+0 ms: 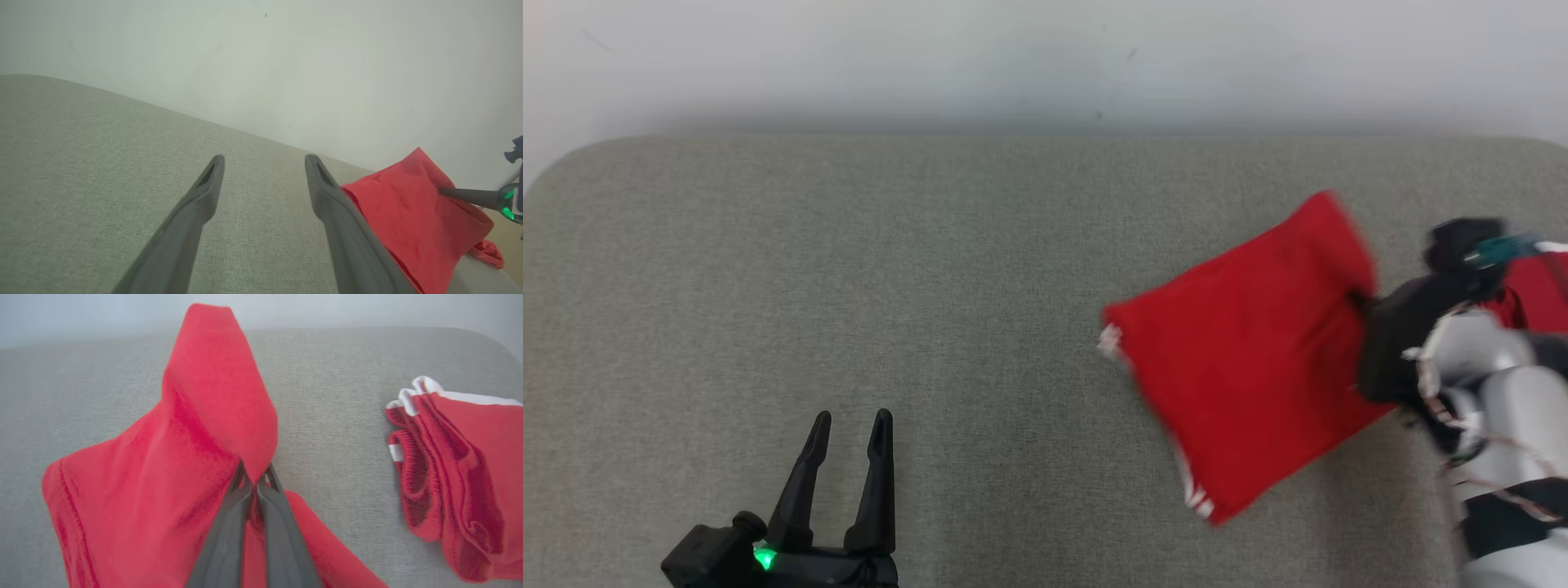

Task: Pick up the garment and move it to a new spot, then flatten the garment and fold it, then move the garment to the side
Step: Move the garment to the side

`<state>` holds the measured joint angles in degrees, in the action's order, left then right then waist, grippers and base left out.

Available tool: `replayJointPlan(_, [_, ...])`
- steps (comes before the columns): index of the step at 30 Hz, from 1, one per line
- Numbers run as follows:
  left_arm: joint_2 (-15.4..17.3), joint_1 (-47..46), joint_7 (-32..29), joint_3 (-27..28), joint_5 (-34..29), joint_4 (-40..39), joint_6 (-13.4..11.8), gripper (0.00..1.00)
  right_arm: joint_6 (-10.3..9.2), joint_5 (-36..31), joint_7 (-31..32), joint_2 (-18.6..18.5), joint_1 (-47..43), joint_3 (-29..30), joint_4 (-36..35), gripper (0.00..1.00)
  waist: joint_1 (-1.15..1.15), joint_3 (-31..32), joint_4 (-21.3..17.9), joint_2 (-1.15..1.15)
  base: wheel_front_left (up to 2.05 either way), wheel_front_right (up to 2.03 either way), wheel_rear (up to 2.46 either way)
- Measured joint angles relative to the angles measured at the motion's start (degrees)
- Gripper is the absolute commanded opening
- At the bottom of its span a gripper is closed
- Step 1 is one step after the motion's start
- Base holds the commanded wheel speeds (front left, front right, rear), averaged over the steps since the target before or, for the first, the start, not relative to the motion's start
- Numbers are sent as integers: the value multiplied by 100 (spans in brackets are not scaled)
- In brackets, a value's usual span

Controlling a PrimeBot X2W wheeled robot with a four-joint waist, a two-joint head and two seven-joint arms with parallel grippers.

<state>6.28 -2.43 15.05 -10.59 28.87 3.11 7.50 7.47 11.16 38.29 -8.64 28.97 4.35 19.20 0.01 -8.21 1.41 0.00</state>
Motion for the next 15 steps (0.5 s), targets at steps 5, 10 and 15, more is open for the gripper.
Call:
replayJointPlan(5, [7, -27, 0, -24, 54, -11, 0, 100, 0, -197, 20, -547, 191, 579, -211, 0, 0, -143, -90, 0, 0, 0, 0])
replayJointPlan(10, [27, -74, 0, 5, 105, -5, 0, 100, 0, -397, 130, -847, 294, 1188, -398, 0, 0, -255, -164, 0, 0, 0, 0])
replayJointPlan(15, [89, -303, 0, -88, 104, -7, 0, 100, 0, -605, 88, -966, 548, 1547, -179, 0, -1, -457, -193, 0, 0, 0, 0])
